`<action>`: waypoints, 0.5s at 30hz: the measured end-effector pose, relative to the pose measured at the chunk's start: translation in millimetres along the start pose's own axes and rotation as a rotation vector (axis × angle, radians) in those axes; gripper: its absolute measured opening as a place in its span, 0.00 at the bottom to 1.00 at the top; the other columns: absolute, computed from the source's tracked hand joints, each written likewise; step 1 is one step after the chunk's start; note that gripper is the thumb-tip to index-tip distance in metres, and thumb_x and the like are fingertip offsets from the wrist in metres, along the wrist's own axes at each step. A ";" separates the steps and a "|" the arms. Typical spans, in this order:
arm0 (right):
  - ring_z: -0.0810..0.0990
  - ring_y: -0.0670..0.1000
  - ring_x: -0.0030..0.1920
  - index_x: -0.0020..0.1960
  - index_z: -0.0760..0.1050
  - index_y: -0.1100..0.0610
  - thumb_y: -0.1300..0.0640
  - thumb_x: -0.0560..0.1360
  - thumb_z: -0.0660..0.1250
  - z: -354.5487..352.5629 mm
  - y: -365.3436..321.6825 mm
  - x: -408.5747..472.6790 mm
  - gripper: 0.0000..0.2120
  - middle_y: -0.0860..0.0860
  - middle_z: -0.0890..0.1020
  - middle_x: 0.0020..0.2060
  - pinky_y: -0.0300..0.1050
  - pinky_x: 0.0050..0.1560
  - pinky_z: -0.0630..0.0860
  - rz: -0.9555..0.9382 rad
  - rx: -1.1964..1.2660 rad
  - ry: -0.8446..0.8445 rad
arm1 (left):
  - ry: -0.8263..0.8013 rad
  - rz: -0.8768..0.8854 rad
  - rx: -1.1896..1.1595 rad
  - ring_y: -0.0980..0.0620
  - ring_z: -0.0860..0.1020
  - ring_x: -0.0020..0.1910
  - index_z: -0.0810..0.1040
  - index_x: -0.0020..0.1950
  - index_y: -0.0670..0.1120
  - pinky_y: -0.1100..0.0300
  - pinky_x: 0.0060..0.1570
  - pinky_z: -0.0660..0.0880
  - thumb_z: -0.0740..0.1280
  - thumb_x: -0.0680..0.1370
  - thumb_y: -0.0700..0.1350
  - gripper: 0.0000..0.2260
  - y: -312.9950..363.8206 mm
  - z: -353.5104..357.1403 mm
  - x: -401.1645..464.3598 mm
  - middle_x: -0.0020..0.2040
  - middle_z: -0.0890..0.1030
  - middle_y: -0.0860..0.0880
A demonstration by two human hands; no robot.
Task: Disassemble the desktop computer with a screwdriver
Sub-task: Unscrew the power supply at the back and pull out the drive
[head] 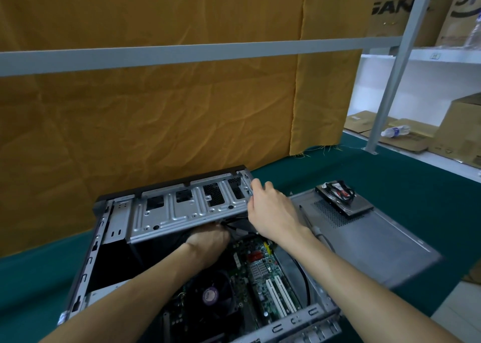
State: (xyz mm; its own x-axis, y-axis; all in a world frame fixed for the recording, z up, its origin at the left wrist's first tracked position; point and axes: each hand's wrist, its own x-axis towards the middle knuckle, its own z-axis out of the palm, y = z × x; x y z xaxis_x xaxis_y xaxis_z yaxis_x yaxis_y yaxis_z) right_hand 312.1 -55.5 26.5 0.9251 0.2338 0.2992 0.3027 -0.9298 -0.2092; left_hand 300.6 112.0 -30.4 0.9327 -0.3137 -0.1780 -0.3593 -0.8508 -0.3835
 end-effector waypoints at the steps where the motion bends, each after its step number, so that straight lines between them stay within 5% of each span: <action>1: 0.73 0.56 0.40 0.64 0.65 0.58 0.54 0.84 0.56 0.1 -0.7 0.3 0.12 0.58 0.76 0.52 0.48 0.36 0.70 0.002 -0.012 0.002 | 0.009 -0.043 -0.071 0.42 0.80 0.59 0.75 0.66 0.38 0.51 0.56 0.76 0.58 0.83 0.37 0.13 2.3 1.5 -0.3 0.63 0.79 0.39; 5: 0.72 0.56 0.39 0.64 0.65 0.58 0.54 0.84 0.56 -0.3 0.1 0.0 0.11 0.58 0.75 0.52 0.47 0.36 0.70 0.002 -0.001 0.002 | 0.024 -0.020 -0.281 0.39 0.78 0.62 0.75 0.69 0.40 0.47 0.61 0.73 0.57 0.85 0.44 0.15 -13.4 4.2 -1.9 0.63 0.79 0.38; 8: 0.73 0.56 0.40 0.64 0.66 0.58 0.54 0.84 0.56 -0.8 0.4 -2.2 0.11 0.58 0.75 0.52 0.47 0.36 0.71 -0.005 0.006 -0.002 | -0.005 0.094 -0.231 0.38 0.76 0.65 0.73 0.71 0.42 0.45 0.66 0.71 0.58 0.85 0.47 0.17 -22.3 7.6 -0.6 0.66 0.77 0.39; 15: 0.76 0.57 0.42 0.66 0.65 0.58 0.54 0.84 0.56 -2.0 0.0 -2.6 0.12 0.58 0.76 0.53 0.48 0.37 0.71 -0.008 0.006 -0.005 | -0.046 -0.052 -0.266 0.44 0.80 0.58 0.77 0.66 0.41 0.53 0.56 0.78 0.60 0.84 0.43 0.13 -6.8 -0.7 -0.5 0.62 0.80 0.41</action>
State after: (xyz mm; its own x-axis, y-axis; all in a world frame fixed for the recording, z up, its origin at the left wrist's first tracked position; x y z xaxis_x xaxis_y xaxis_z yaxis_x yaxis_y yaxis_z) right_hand 309.3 -56.7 27.6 0.9238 0.2425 0.2964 0.3113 -0.9263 -0.2124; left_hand 302.6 117.7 -27.1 0.9451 -0.2521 -0.2080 -0.2843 -0.9481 -0.1426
